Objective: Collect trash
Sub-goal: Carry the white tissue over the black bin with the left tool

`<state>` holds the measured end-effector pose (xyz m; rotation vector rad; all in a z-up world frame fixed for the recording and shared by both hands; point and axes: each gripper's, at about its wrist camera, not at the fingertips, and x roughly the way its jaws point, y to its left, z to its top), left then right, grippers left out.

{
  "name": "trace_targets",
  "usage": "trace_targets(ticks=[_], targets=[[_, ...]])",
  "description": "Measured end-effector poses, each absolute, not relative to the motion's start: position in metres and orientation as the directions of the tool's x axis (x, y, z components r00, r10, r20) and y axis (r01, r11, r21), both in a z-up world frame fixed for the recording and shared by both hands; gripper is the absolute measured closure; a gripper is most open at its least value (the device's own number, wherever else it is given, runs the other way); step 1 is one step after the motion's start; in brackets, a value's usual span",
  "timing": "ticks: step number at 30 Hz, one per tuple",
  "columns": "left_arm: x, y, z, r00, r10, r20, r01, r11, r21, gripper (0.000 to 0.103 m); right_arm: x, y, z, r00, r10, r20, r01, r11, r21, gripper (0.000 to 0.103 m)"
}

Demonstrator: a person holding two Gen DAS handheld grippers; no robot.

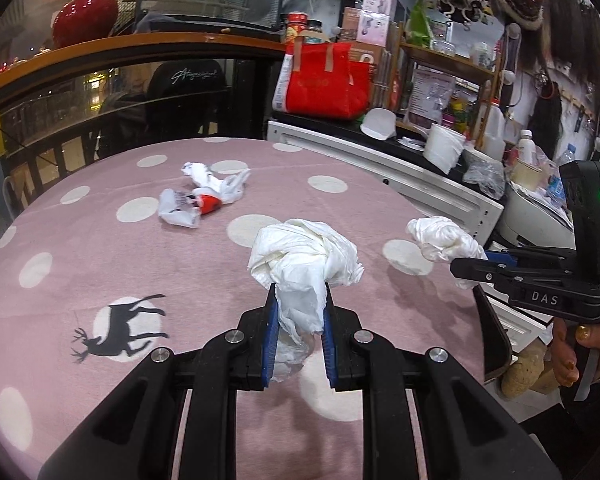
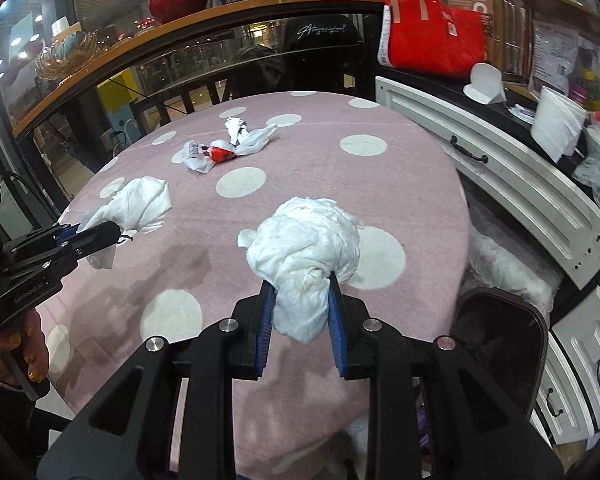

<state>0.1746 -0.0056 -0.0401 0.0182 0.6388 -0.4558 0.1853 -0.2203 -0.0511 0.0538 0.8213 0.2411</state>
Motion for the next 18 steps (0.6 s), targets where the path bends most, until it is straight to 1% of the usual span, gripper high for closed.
trace_targets(ticks=[10,18], targets=[[0.158,-0.038,-0.042,0.683,-0.457,-0.569,0.466,0.873,-0.141,0.084,0.157,-0.262,-0.058,0.673,0.180,-0.717,-0.099,0.983,0.153,0.078],[0.147,-0.075,-0.045,0.646,-0.510,-0.568,0.534,0.834,-0.142,0.084,0.136,-0.319,-0.071,0.675,0.085,-0.733,0.055,0.985,0.166,0.078]])
